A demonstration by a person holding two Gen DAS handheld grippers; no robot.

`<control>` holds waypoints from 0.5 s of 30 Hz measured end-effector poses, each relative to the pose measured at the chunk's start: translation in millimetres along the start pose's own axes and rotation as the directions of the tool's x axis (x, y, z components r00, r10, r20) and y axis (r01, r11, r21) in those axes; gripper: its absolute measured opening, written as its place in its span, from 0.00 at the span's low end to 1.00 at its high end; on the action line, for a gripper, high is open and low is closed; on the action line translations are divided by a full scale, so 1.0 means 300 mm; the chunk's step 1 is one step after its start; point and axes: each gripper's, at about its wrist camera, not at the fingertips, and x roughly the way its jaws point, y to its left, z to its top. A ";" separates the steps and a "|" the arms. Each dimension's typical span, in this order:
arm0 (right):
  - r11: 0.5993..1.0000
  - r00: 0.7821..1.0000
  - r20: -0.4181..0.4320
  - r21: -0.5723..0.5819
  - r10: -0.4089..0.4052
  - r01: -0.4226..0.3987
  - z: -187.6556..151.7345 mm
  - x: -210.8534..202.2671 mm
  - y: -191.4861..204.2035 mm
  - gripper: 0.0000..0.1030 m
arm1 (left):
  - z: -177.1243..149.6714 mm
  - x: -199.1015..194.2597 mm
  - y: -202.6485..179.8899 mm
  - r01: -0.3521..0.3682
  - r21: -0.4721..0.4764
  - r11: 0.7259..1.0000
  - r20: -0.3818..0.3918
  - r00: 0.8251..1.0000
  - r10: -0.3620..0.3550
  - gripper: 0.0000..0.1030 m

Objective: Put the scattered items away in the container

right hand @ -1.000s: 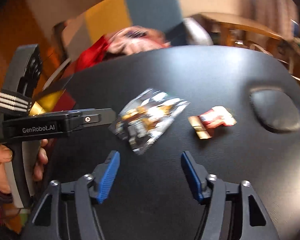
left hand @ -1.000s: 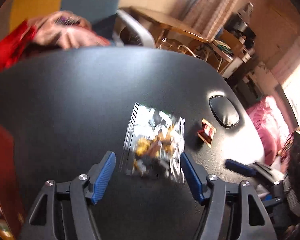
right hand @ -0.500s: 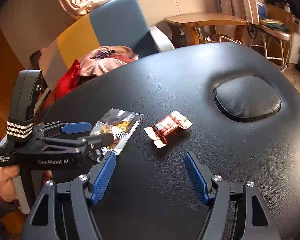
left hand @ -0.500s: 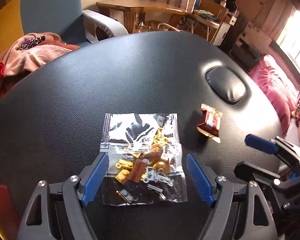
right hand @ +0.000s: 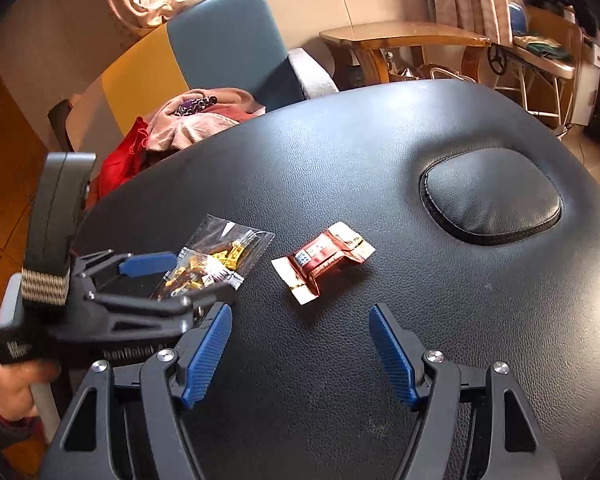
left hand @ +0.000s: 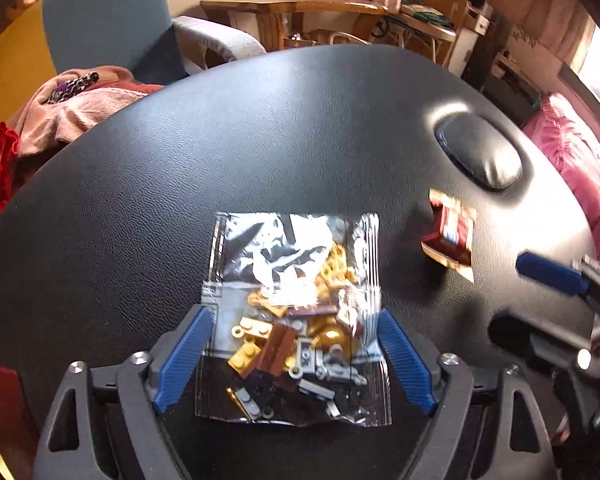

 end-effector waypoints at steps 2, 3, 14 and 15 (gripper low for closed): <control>1.000 1.000 -0.002 0.006 -0.004 0.004 0.004 0.003 -0.003 0.70 | -0.008 0.000 -0.002 -0.004 0.001 1.000 0.007 1.000 0.004 0.87; 1.000 1.000 -0.003 0.005 -0.006 0.006 0.006 0.002 -0.004 0.70 | -0.006 -0.001 0.006 0.005 -0.011 1.000 0.005 1.000 -0.005 0.86; 0.999 0.999 -0.005 -0.001 -0.034 0.034 0.035 0.015 0.003 0.70 | -0.024 -0.047 0.047 0.052 -0.041 0.998 0.064 0.997 -0.050 0.45; 0.999 0.999 -0.007 -0.002 -0.037 0.037 0.038 0.019 0.005 0.69 | -0.032 -0.052 0.047 0.059 -0.042 0.997 0.073 0.996 -0.056 0.41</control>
